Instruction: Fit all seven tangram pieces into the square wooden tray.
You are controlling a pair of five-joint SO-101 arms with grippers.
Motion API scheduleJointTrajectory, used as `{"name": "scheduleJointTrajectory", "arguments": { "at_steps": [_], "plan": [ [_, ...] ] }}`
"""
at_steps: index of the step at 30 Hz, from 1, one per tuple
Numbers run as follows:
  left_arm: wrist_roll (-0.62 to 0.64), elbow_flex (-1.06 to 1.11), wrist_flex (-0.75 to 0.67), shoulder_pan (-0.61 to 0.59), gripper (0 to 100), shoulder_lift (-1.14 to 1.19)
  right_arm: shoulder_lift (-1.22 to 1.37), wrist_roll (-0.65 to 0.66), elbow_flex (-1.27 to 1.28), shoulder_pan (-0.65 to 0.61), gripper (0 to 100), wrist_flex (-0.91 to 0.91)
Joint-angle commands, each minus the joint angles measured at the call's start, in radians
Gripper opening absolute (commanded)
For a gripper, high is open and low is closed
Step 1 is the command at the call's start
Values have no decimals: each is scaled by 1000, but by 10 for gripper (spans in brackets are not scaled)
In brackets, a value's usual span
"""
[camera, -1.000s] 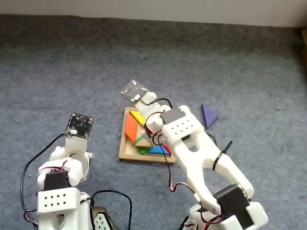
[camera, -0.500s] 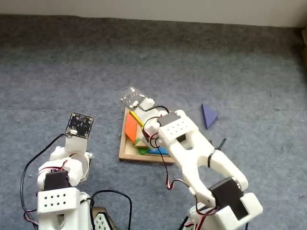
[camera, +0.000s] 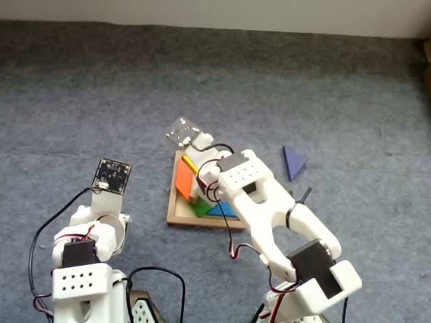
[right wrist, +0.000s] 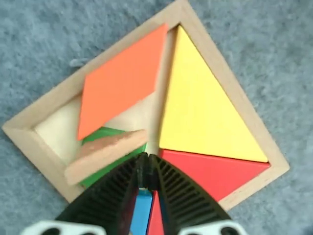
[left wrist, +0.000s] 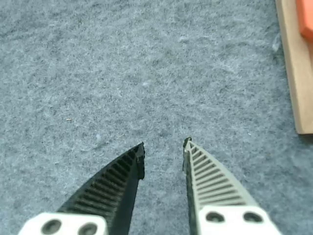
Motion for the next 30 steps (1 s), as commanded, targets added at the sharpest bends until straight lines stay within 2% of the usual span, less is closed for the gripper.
{"name": "scheduleJointTrajectory", "arguments": {
  "at_steps": [1, 6, 14, 20, 26, 30],
  "plan": [
    [3, -7, -17, -12, 148, -13, -140, -8, -48, -12, 15, 53],
    [3, -7, -17, -12, 148, -13, -246, -9, -45, -21, 15, 53],
    [3, -7, -17, -12, 148, -13, -179, -9, -44, -62, 15, 62],
    [3, -7, -17, -12, 148, -13, -174, -9, -53, -62, 15, 193],
    [3, -7, -17, -12, 148, -13, -165, -9, -53, -65, 15, 189],
    [3, -7, -17, -12, 148, -13, -163, -9, -48, -119, 15, 170]
  ]
}}
